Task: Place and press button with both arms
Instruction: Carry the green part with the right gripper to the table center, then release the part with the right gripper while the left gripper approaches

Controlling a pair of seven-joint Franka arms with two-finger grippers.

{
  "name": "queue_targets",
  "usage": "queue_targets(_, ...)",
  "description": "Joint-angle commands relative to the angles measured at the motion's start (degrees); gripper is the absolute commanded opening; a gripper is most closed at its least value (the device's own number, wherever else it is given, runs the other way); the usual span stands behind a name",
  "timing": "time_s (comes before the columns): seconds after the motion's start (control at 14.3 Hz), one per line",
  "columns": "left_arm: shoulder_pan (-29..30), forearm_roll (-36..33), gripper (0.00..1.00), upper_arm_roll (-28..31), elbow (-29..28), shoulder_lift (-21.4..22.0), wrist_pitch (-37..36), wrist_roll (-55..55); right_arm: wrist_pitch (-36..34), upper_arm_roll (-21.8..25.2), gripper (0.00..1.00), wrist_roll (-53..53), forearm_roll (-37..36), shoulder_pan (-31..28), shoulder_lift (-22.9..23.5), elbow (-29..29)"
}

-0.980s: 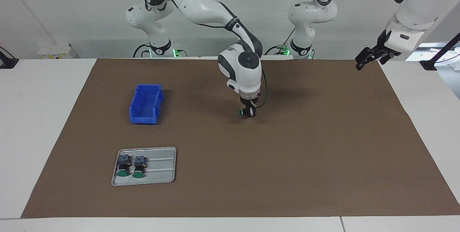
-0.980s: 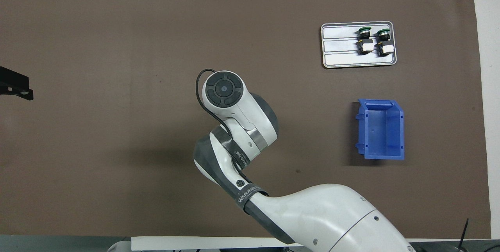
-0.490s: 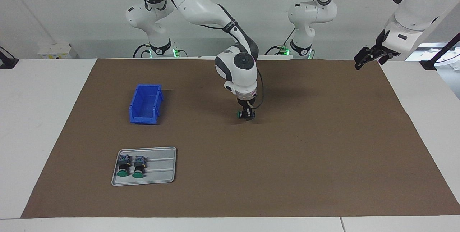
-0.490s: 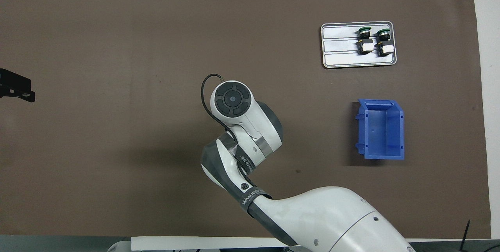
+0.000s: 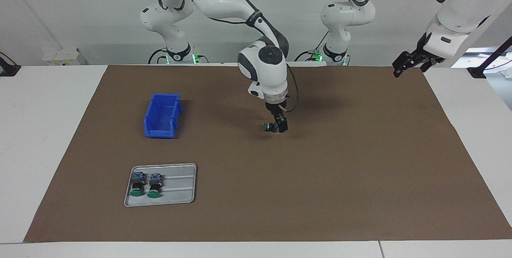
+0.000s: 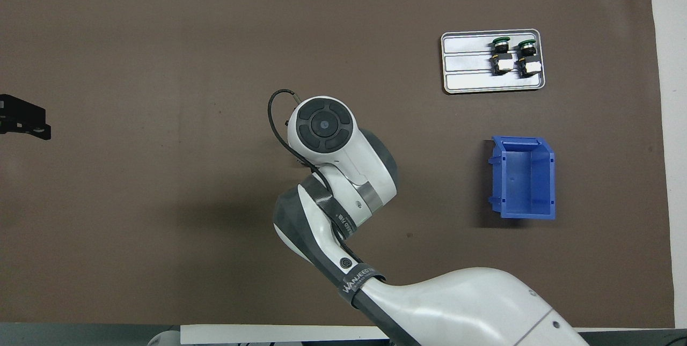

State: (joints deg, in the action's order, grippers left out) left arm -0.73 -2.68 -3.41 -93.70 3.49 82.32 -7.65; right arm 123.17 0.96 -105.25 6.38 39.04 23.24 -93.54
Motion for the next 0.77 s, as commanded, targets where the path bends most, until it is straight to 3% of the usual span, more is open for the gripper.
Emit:
queue_targets(0.0,-0.50,0.31,0.99,0.33,-3.49,2.31,1.70,-0.08,-8.27,-0.34,0.99,16.49,1.00,-6.24,-6.61,-0.07)
queue_targets(0.14,-0.59,0.40,0.99,0.07,-4.55,2.75,3.10,-2.79,-14.51,-0.34,0.99,32.58,1.00,-11.25,-9.08,0.90)
queue_targets(0.28,-3.29,0.40,0.99,-0.11,-6.31,3.10,5.38,-16.72,-18.22,0.09,0.99,45.77,0.91,-15.73,-11.71,1.34)
queue_targets(0.42,-6.55,0.40,0.99,-0.11,-8.68,3.63,7.24,-22.48,-21.29,0.18,0.99,59.56,0.91,-21.61,-13.56,1.26)
queue_targets(0.7,-12.35,2.95,1.00,-0.11,-11.76,2.67,12.50,-43.89,-28.76,0.27,0.99,84.98,0.56,-31.73,-19.10,0.64)
